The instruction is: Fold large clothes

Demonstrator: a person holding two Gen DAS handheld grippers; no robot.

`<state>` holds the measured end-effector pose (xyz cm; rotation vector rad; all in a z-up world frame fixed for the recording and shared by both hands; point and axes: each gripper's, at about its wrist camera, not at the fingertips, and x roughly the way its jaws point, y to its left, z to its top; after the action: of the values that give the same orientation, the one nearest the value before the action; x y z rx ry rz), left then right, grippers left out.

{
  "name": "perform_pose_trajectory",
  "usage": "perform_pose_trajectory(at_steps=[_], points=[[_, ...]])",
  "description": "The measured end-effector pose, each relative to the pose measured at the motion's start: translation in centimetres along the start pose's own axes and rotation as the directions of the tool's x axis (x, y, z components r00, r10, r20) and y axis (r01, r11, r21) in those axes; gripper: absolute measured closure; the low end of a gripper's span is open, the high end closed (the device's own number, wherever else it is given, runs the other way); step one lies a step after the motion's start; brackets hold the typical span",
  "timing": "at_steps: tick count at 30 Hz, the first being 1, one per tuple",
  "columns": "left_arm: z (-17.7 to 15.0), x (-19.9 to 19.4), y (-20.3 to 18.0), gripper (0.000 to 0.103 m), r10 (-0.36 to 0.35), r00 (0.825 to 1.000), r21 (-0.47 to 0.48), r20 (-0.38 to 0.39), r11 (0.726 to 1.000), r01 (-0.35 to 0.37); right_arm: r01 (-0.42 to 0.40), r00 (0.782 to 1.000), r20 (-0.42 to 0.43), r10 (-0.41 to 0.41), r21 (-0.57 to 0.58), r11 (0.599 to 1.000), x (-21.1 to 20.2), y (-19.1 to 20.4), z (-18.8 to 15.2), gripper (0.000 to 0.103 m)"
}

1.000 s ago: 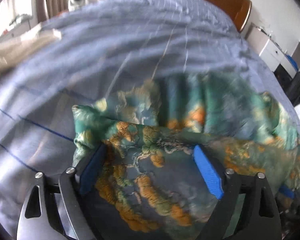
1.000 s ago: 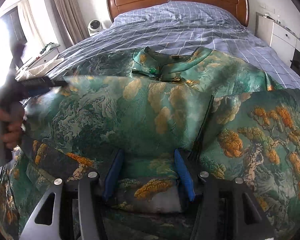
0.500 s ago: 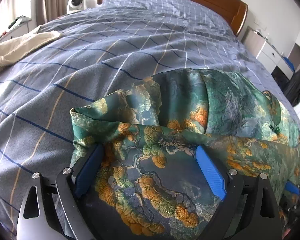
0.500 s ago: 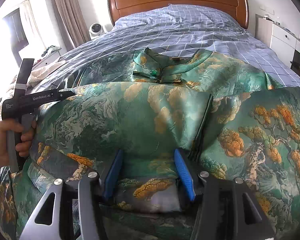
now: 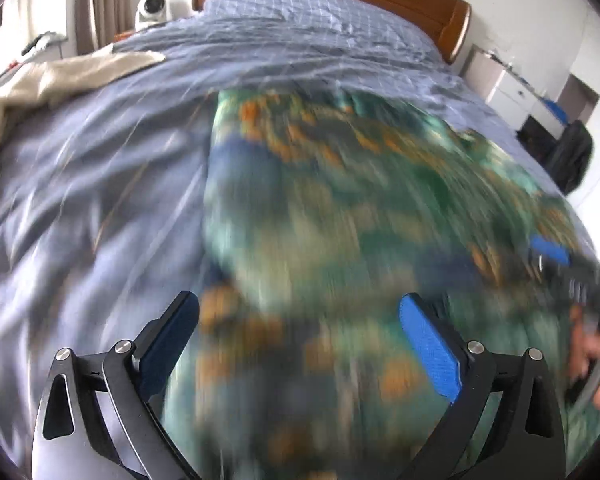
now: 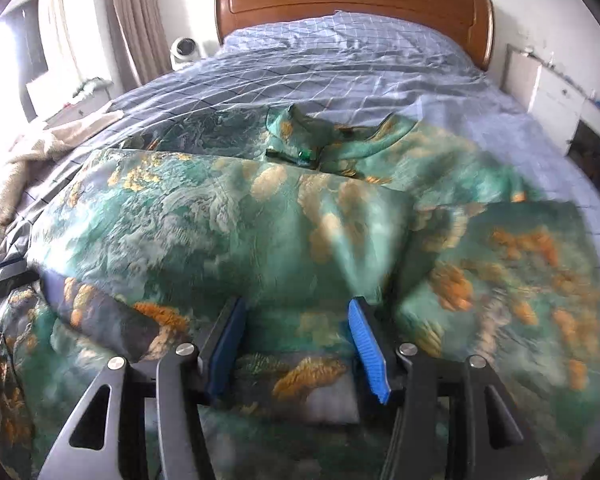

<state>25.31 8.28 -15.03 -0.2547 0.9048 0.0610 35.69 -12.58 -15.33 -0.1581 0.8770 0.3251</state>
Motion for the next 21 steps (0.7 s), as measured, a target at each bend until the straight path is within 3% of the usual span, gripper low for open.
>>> perform_pose_trajectory(at_steps=[5,11,16,21], points=[[-5.5,-4.0,-1.7,0.003,0.0,1.0,0.119,-0.003,0.993,0.0,-0.038,0.999,0.018,0.037,0.023,0.999,-6.8,-0.4,-2.6,0.039],[-9.9,-5.6,-2.9,0.001,0.06,0.998,0.227,-0.008,0.972,-0.056,0.066,0.997,-0.048,-0.068,-0.031,0.997,-12.8,-2.2,-10.5,0.039],[-11.5,-5.2,-2.4,0.001,0.055,0.998,0.212,0.015,0.976,-0.057,0.108,0.984,-0.143,-0.108,-0.012,0.994,-13.1,-2.4,-16.4,0.039],[-11.4,-4.8,-2.5,0.001,0.053,0.998,0.214,0.018,0.975,-0.056,0.131,0.989,-0.076,-0.127,0.052,0.99,-12.4,-2.5,-18.0,0.037]])
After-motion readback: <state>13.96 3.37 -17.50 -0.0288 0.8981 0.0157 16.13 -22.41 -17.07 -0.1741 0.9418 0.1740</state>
